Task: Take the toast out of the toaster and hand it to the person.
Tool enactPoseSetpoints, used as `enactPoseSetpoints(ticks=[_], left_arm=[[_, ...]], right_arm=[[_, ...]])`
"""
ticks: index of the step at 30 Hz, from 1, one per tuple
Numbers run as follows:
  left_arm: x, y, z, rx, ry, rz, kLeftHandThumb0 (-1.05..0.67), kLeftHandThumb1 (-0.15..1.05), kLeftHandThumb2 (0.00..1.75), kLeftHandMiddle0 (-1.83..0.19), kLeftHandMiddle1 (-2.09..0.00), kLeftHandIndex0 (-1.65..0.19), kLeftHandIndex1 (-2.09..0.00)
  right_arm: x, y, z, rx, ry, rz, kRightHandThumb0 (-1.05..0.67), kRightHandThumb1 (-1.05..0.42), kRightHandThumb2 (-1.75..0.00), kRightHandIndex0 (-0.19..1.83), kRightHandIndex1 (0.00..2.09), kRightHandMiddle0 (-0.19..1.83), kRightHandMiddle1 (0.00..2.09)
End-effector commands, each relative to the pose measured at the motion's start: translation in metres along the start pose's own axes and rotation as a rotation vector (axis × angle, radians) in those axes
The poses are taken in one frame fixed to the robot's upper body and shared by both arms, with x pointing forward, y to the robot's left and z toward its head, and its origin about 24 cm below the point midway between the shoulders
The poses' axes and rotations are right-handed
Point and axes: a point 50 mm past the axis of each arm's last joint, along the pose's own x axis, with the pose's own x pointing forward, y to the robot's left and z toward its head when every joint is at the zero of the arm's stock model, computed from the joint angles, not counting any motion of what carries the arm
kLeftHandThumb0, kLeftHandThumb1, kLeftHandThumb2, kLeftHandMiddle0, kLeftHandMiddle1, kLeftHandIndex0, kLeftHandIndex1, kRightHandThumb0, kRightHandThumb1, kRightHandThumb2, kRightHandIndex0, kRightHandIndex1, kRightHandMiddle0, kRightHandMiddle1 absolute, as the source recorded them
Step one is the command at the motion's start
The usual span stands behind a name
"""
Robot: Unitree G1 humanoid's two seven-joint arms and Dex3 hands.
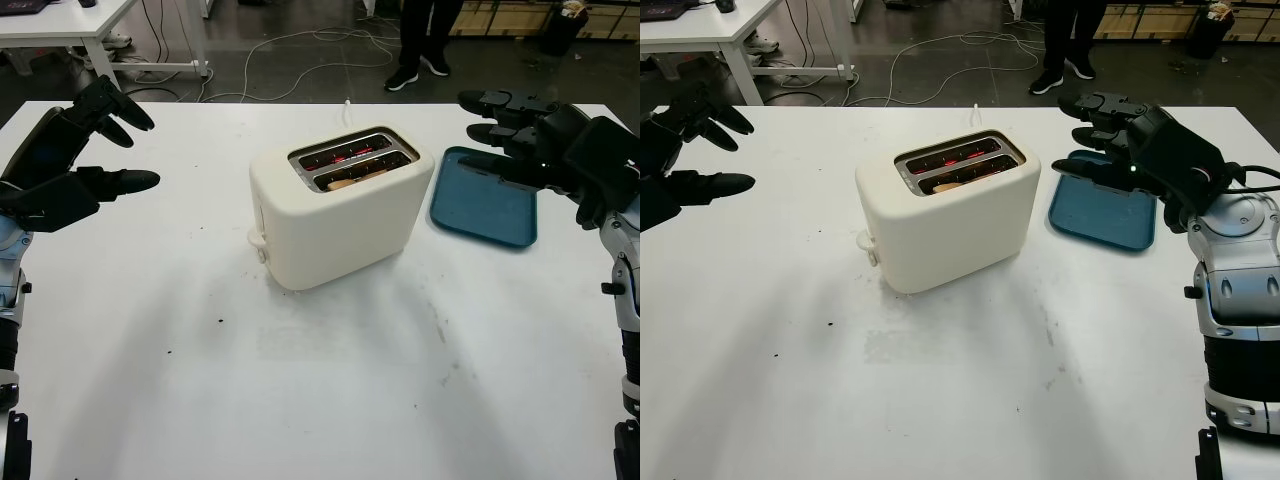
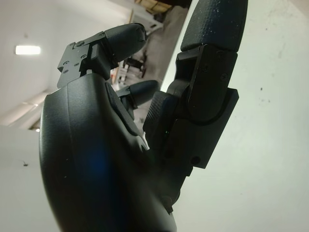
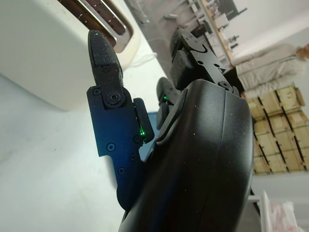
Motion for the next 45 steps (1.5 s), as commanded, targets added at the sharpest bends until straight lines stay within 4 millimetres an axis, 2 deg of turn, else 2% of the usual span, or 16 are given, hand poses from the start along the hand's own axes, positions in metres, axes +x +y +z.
enactPoseSetpoints(ticks=[1,17,21,45], left_arm=[[0.0005,0.0013,0.002,-0.005,-0.014,0.008,-1.05,0.92,0.23,0.0,-1.66,0.0,-1.54],[0.0008,0.0012,0.0019,-0.01,-0.012,0.01,-1.05,0.92,0.22,0.0,-1.66,0.0,-1.56],[0.0006,0.0015,0.0024,-0.001,-0.014,0.011,-1.05,0.92,0.21,0.0,-1.66,0.0,-1.55],[-0.0003,0.0008,0.0013,-0.009,-0.014,0.015,-1.05,0.92,0.22,0.0,-1.67,0.0,-1.55]], right_arm=[[0.0004,-0.0013,0.003,-0.008,-0.026,0.002,-0.48,-0.92,-0.04,0.16,0.37,0.33,0.0],[0.0005,-0.0004,0.0034,-0.01,-0.022,0.0,-0.48,-0.92,-0.04,0.18,0.34,0.33,0.0],[0.0004,-0.0002,0.0035,-0.015,-0.02,-0.007,-0.44,-0.92,-0.04,0.18,0.34,0.34,0.01],[-0.0003,-0.0015,0.0019,-0.006,-0.021,0.0,-0.47,-0.92,-0.04,0.18,0.35,0.34,0.0]])
